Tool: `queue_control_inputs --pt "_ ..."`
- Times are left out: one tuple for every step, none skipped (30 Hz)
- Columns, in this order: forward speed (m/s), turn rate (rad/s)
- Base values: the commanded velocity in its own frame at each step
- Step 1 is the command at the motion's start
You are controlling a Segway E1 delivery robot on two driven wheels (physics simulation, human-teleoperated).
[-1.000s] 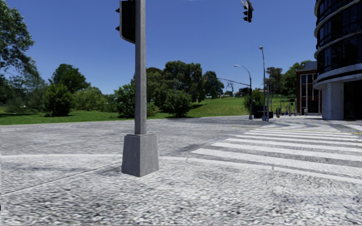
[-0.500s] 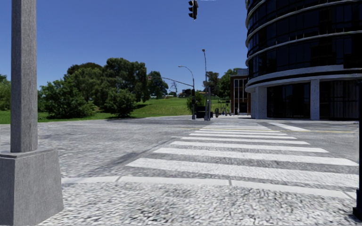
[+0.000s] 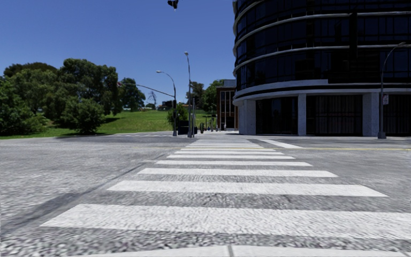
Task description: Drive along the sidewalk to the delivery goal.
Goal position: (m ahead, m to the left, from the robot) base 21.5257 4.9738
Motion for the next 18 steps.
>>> queue_control_inputs --pt "1.6 -0.61" --pt "1.57 -0.62" --pt "1.55 -0.62" --pt "1.55 -0.62" --pt "1.52 -0.59" --pt "1.51 -0.53" --pt "1.49 -0.39" --pt "1.48 -0.11" --pt "1.48 -0.11" --pt "1.46 0.0" --pt "1.44 0.0" --pt "1.42 0.0" --pt "1.39 0.0" --pt "1.39 0.0" --pt "1.36 0.0" --pt "1.32 0.0" --pt "1.29 0.0" --pt "1.29 0.0"
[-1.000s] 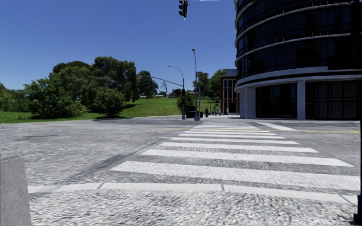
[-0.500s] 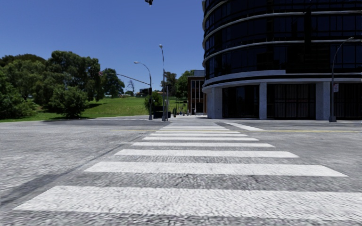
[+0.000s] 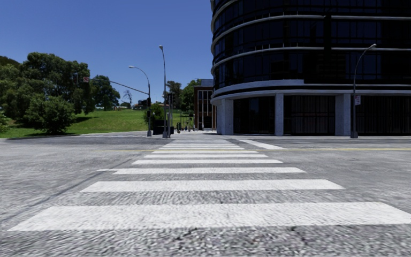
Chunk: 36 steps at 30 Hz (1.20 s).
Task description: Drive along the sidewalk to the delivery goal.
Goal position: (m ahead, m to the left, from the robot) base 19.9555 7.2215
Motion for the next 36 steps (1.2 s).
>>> queue_control_inputs --pt "1.26 0.0" --pt "1.23 0.0" --pt "1.18 0.0" --pt "1.12 0.0" --pt "1.12 0.0" --pt "1.08 0.0" --pt "1.07 0.0" --pt "1.07 0.0" --pt "1.07 0.0" --pt "1.1 0.0" --pt "1.1 0.0" --pt "1.18 0.0" --pt "1.24 0.0" --pt "1.25 0.0" --pt "1.27 0.0" --pt "1.27 0.0" --pt "1.32 0.0" --pt "1.36 0.0" --pt "1.39 0.0" --pt "1.45 0.0" --pt "1.45 0.0" --pt "1.49 0.0" --pt "1.5 0.0" --pt "1.5 0.0" --pt "1.5 0.0" --pt "1.51 0.0" --pt "1.51 0.0" --pt "1.51 0.0" --pt "1.51 0.0" --pt "1.51 0.0" --pt "1.52 0.0" --pt "1.52 0.0" --pt "1.52 0.0" --pt "1.52 0.0" --pt "1.52 0.0" --pt "1.52 0.0"
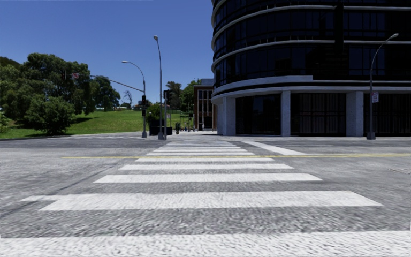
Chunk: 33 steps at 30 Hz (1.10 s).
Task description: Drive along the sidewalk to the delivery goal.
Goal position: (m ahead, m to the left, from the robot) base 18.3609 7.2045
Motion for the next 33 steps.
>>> queue_control_inputs --pt "1.52 0.0" --pt "1.52 0.0" --pt "1.52 0.0" --pt "1.68 0.0" --pt "2.0 0.0" --pt "2.0 0.0" --pt "2.0 0.0" --pt "2.0 0.0" --pt "2.0 0.0" --pt "2.0 0.0" --pt "2.0 0.0" --pt "2.0 0.0" --pt "2.0 0.0" --pt "2.0 0.0" --pt "2.0 0.0" --pt "2.0 0.0" --pt "2.0 0.0" --pt "2.0 0.0" --pt "2.0 0.0" --pt "2.0 0.0" --pt "2.0 0.0" --pt "2.0 0.0" --pt "2.0 0.0" --pt "2.0 0.0" --pt "2.0 0.0" --pt "2.0 0.02" --pt "2.0 0.07" --pt "2.0 0.15" --pt "2.0 0.15" --pt "2.0 0.23" --pt "2.0 0.27" --pt "2.0 0.25" --pt "2.0 0.08"
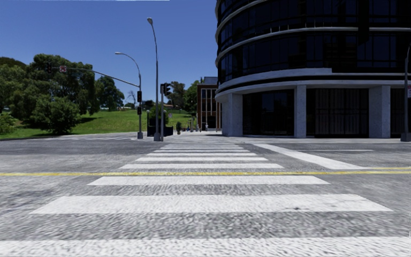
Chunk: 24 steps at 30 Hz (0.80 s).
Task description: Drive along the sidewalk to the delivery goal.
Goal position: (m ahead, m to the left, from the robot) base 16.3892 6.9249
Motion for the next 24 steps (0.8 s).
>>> queue_control_inputs --pt "2.0 0.08" --pt "2.0 0.0" --pt "2.0 0.0" --pt "2.0 0.0" --pt "2.0 0.0" --pt "2.0 0.0" --pt "2.0 0.0" --pt "2.0 0.0" --pt "2.0 0.0" --pt "2.0 0.0" --pt "2.0 0.0" --pt "2.0 0.0" --pt "2.0 0.0" --pt "2.0 0.0" --pt "2.0 0.0" --pt "2.0 0.0" --pt "2.0 0.0" --pt "2.0 0.0" --pt "2.0 0.0" --pt "2.0 0.0" --pt "2.0 0.0" --pt "2.0 0.0" --pt "2.0 0.0" --pt "2.0 0.0"
